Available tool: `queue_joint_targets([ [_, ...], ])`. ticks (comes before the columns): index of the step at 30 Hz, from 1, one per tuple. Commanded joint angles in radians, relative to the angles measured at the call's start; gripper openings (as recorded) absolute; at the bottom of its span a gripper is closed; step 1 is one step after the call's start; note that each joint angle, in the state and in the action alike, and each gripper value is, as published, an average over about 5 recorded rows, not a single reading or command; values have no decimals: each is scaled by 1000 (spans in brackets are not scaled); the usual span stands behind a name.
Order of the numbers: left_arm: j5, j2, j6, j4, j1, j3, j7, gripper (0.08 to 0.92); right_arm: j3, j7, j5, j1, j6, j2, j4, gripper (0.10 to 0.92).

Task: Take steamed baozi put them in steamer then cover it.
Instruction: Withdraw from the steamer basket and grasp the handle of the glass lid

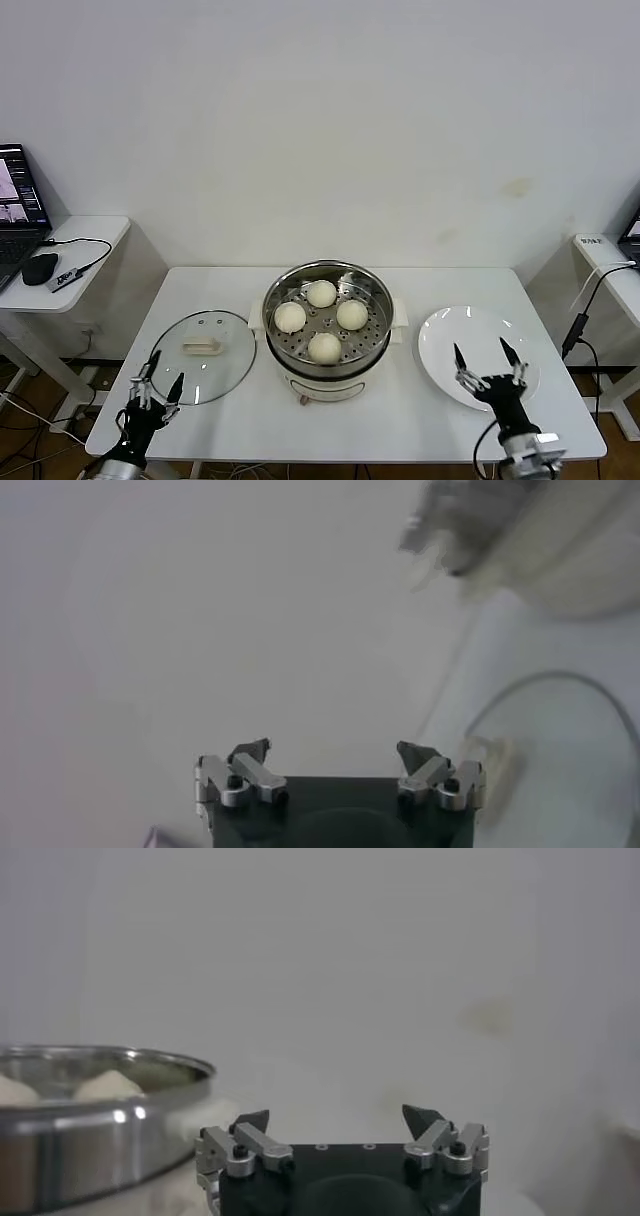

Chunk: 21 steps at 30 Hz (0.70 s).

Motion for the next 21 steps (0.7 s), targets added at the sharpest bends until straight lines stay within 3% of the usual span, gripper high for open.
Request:
queue_joint_targets([
  [1,317,55,-8,209,-179,37,71,823,93,-4,-21,-110,16,72,37,823],
  [21,259,79,-24,399,-429,126,100,823,75,4,-59,-114,19,119,42,823],
])
